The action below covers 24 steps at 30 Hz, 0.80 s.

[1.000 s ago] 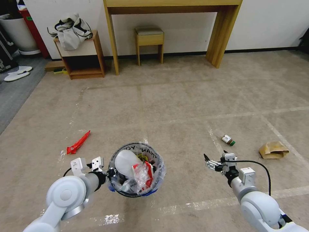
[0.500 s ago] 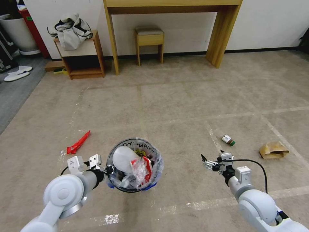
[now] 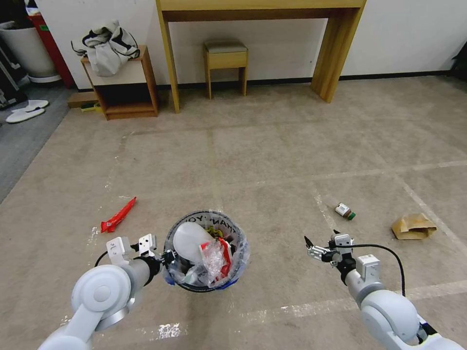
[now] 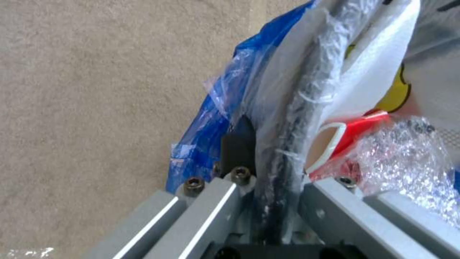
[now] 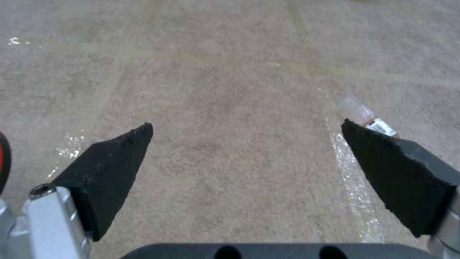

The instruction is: Pick up the trash bin and place the garbage on the floor into it.

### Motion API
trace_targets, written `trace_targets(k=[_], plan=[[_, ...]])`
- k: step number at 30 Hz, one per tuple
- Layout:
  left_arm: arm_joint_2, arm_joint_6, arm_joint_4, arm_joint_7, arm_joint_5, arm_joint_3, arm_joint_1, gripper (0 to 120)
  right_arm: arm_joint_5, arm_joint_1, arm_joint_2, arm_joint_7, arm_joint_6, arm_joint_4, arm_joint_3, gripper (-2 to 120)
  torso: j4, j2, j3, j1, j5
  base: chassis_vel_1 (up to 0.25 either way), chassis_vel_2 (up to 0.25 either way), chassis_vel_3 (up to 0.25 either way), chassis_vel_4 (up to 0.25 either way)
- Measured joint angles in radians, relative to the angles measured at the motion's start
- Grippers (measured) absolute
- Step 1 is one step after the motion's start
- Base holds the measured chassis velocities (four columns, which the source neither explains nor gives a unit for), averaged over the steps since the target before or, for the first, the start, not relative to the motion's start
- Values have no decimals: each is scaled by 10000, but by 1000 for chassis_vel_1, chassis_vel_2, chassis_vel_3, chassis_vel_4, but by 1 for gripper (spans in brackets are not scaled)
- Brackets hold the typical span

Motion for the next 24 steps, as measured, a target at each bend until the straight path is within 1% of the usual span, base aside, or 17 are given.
trace_targets(k=[4, 9, 10, 20, 23, 24], plan=[[46, -114, 106, 47, 55, 41, -182, 0, -46, -37, 49, -197, 121, -143, 43, 100, -2, 0, 0, 0, 0, 0, 0, 0, 0], [65, -114, 121, 99, 52, -48, -213, 0, -62, 52, -8, -218, 144, -231, -175, 100, -2, 0, 0, 0, 0, 0, 0, 0, 0], [62, -105, 96, 132, 52, -124, -192, 0, -53, 155, -53, -198, 143, -239, -351, 100, 0, 0, 0, 0, -1, 0, 0, 0, 0], [53, -72, 35, 187, 52, -303, -115, 0, -28, 387, -104, -60, 102, -246, -716, 100, 0, 0, 0, 1, 0, 0, 0, 0, 0], [52, -70, 11, 245, 103, -416, 17, 0, -48, 417, -155, -26, 81, -235, -781, 100, -1, 0, 0, 0, 0, 0, 0, 0, 0], [-19, -69, 11, 278, 202, -460, 43, 0, -58, 428, -239, 3, 81, -236, -824, 100, -1, 0, 0, 0, 0, 0, 0, 0, 0]])
